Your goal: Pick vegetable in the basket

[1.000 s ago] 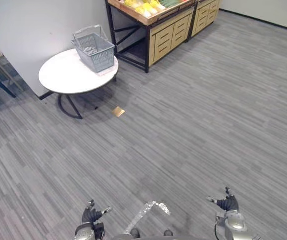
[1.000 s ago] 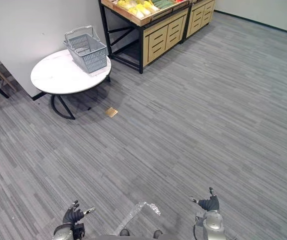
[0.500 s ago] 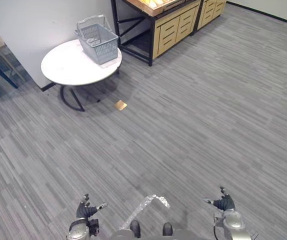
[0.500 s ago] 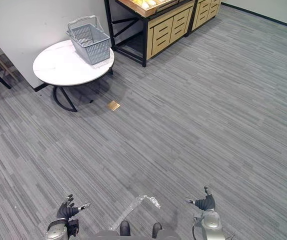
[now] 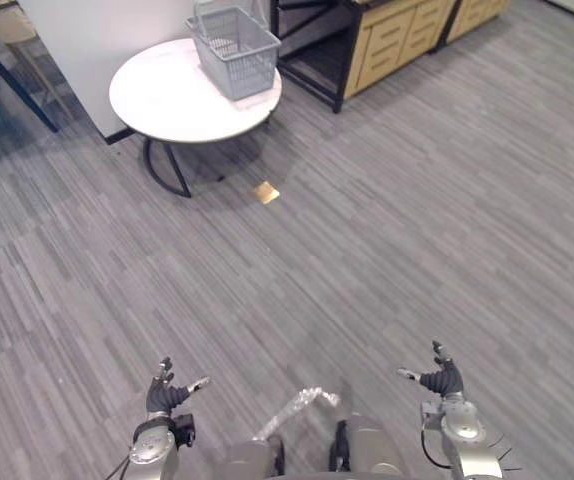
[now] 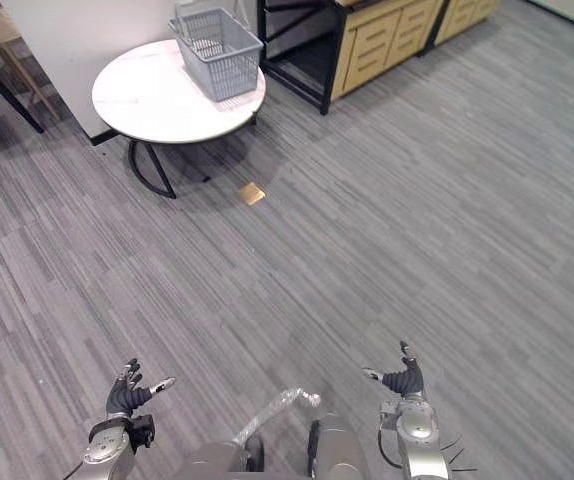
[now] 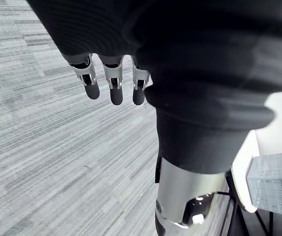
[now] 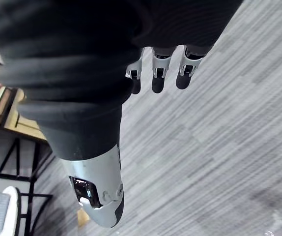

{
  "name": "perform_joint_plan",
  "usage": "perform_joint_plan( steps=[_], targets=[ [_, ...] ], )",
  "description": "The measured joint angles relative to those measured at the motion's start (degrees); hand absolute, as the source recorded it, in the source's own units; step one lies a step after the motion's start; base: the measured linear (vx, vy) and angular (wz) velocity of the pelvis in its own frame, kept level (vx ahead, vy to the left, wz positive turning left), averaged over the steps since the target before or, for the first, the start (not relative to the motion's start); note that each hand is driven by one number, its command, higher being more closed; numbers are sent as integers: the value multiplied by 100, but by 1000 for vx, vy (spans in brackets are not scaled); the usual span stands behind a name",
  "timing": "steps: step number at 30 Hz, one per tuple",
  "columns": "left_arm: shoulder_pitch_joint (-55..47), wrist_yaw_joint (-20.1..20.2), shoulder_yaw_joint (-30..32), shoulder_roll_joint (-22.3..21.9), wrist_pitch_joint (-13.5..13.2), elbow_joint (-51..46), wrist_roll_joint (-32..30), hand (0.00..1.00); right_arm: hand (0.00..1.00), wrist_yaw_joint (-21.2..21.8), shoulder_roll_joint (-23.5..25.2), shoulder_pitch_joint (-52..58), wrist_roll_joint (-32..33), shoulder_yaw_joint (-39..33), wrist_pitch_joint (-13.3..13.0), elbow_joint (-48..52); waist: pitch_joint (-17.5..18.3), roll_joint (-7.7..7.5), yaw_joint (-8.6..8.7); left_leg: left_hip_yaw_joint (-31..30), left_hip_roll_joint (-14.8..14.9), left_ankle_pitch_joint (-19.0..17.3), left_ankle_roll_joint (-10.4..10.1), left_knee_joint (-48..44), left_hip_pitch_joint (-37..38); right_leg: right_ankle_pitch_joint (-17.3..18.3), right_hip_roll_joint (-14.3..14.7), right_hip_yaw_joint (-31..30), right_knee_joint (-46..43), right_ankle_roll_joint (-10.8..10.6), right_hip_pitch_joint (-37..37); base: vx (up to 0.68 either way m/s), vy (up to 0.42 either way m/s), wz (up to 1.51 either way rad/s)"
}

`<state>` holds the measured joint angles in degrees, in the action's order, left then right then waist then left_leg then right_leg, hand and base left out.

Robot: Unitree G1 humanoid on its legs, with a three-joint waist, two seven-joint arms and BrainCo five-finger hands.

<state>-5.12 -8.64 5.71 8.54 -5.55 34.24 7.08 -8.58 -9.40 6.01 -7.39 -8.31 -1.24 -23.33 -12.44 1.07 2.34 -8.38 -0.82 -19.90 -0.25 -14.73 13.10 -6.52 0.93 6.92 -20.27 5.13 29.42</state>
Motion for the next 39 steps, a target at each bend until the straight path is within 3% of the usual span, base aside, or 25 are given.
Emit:
perform_joint_plan(
  steps=[1, 3, 4, 5, 7, 9, 11, 15, 16, 17, 18, 19, 20, 21, 22, 23, 25, 28, 30, 31, 32, 33, 34, 36, 39],
  targets=[
    [16, -4, 24, -34, -7, -16, 0, 0, 0, 7, 21, -33, 0, 43, 2, 78, -8, 42, -1, 138, -3, 361, -509, -822, -311, 421, 8, 101, -155, 25, -153, 672, -144, 23],
    [-6, 16, 78, -110, -6, -15, 0, 0, 0, 12, 22, -2, 0, 137, 0, 235, -78, 123, 6, 314, 95, 1046, -734, -2054, -704, 695, 87, 181, -82, 65, -607, 625, -134, 28],
    [-102, 79, 127, -187, -12, -68, 0, 0, 0, 13, 49, 11, 1, 270, -9, 364, -106, 147, -37, 601, 408, 1562, -858, -3489, -1198, 868, 223, 191, 189, 117, -1203, 668, -135, 24],
    [-118, 121, 104, -209, -11, -112, 0, 0, 0, -3, 153, 40, 7, 272, -29, 586, -141, 178, -61, 1032, 806, 1423, -647, -4514, -1709, 919, 337, 201, 486, 174, -1776, 638, -114, 22],
    [-114, 131, 104, -406, -10, -280, 0, 0, 0, -18, 181, 69, 10, 261, -81, 987, -177, 91, -229, 1723, 1173, 1066, -261, -5004, -2535, 997, 312, 164, 961, 229, -2566, 563, -84, 15],
    [-120, 166, 103, -514, -11, -406, -3, 0, 0, -23, 155, 70, 11, 248, -83, 1175, -197, 54, -335, 2116, 1305, 835, -187, -4628, -3030, 1152, 232, 109, 1271, 132, -3028, 541, -48, 2],
    [-190, 214, 105, -599, -7, -465, -4, 0, 0, -27, 134, 6, 10, 247, -74, 1213, -203, 97, -388, 2381, 1348, 764, -197, -3038, -3493, 1474, 142, 96, 1382, 4, -3472, 455, 38, -1],
    [-491, 203, 89, -649, 3, -554, -5, 0, 0, -129, 106, 108, 2, 303, -53, 1278, -140, 147, -505, 2269, 1179, 1244, -653, -384, -3649, 2339, -67, -182, 1026, -353, -3793, 492, 168, -27],
    [-524, 201, 83, -640, 11, -550, -5, 0, 0, -136, 111, 96, -1, 338, -49, 1290, -110, 165, -525, 2276, 1185, 1573, -581, -376, -3653, 2480, -131, -255, 949, -416, -3829, 657, 331, -56],
    [-592, 200, 80, -601, 23, -565, -5, 0, 0, -133, 109, 107, -17, 391, -33, 1292, 45, 22, -623, 2373, 1017, 1987, -257, -574, -3661, 2714, -415, -426, 808, -603, -3846, 773, 359, -58],
    [-657, 199, 102, -615, 23, -591, -13, 0, 0, -127, 112, 118, -68, 441, -31, 1297, 140, -122, -643, 2488, 851, 1892, 218, -995, -3714, 2763, -673, -578, 712, -799, -3928, 693, 306, -47],
    [-648, 199, 101, -616, 22, -601, -20, 0, 0, -126, 118, 113, -84, 461, -29, 1298, 172, -188, -642, 2575, 810, 1731, 340, -1250, -3736, 2746, -795, -632, 531, -888, -3904, 709, 315, -23],
    [-596, 200, 42, -597, 21, -603, -52, 0, 0, -126, 124, 83, -152, 478, -25, 1299, 199, -239, -632, 2622, 692, 1409, 463, -1569, -3649, 2548, -933, -770, -384, -1213, -3649, 537, 263, -4],
    [-573, 198, 4, -561, 21, -597, -58, 0, 0, -126, 138, 51, -216, 487, -24, 1297, 196, -266, -624, 2623, 618, 1298, 469, -1564, -3509, 2358, -986, -840, -979, -1268, -3443, 657, 321, 0],
    [-499, 197, -105, -474, 23, -539, -78, 0, 0, -126, 151, -9, -287, 502, -22, 1287, 186, -261, -564, 2593, 477, 988, 477, -1301, -3054, 1615, -1048, -885, -2322, -1264, -2880, 515, 235, 4],
    [-472, 195, -126, -420, 25, -523, -105, 0, 0, -126, 155, -35, -309, 541, -21, 1281, 161, -298, -513, 2586, 406, 847, 452, -1136, -2779, 1498, -1093, -883, -3004, -1215, -2617, 604, 224, 11],
    [-378, 105, -182, -283, 31, -341, -134, 0, 0, -128, 150, -189, -437, 829, -23, 1273, 131, -334, -427, 2574, 299, 588, 462, -723, -1804, 1853, -1036, -747, -4310, -864, -1810, 577, 105, 0],
    [-322, 88, -251, -88, 17, -228, -157, 0, 0, -127, 123, -432, -550, 1113, -67, 1311, 134, -303, -294, 2512, 323, 455, 312, -167, -1037, 2178, -897, -133, -3595, -747, -938, 549, 6, 6],
    [-120, 88, -304, 26, 23, 57, -165, 0, 0, -122, -132, -758, -697, 1168, -69, 1317, 102, -280, -286, 2477, 388, 334, 179, -32, -706, 2004, -688, 77, -1810, -816, -531, 492, -70, 11],
    [-91, 89, -309, 46, 21, 178, -177, 0, 0, -121, -292, -912, -772, 1188, -69, 1317, 144, -378, -287, 2419, 384, 309, 135, 14, -588, 1597, -582, 31, -794, -845, -571, 421, -101, 33],
    [-78, 90, -366, 101, 21, 285, -180, 0, 0, -128, -513, -1070, -871, 1235, -69, 1326, 124, -420, -239, 2272, 322, 229, 1, 8, -448, 891, -494, -63, 169, -738, -670, 539, -144, 59],
    [-79, 97, -391, 58, 25, 424, -218, 0, 0, -126, -829, -1250, -1024, 1301, -75, 1324, 77, -320, -150, 1959, 383, 114, -171, -19, -259, 33, -417, -119, 420, -440, -941, 609, -144, 37],
    [-94, 101, -392, 32, -2, 472, -232, 0, 0, -127, -1039, -1481, -1165, 1362, -64, 1392, 88, -134, -240, 1791, 588, 237, -326, -44, -293, 147, -289, -70, 360, -339, -960, 478, -135, 21],
    [-46, 103, -396, 49, -1, 569, -302, 0, 0, -126, -1230, -1639, -1421, 1369, -78, 1606, 68, -71, -229, 1435, 587, 519, -342, -230, -330, 589, -324, 81, -19, -295, -938, 459, -183, 29],
    [-23, 104, -454, 30, 1, 712, -326, 0, 0, -123, -1409, -1881, -1541, 1573, -81, 1648, -8, -19, -201, 1013, 838, 1111, -608, -2273, -1137, 960, -366, 435, 152, -239, -1604, 378, -195, 62]
  ],
)
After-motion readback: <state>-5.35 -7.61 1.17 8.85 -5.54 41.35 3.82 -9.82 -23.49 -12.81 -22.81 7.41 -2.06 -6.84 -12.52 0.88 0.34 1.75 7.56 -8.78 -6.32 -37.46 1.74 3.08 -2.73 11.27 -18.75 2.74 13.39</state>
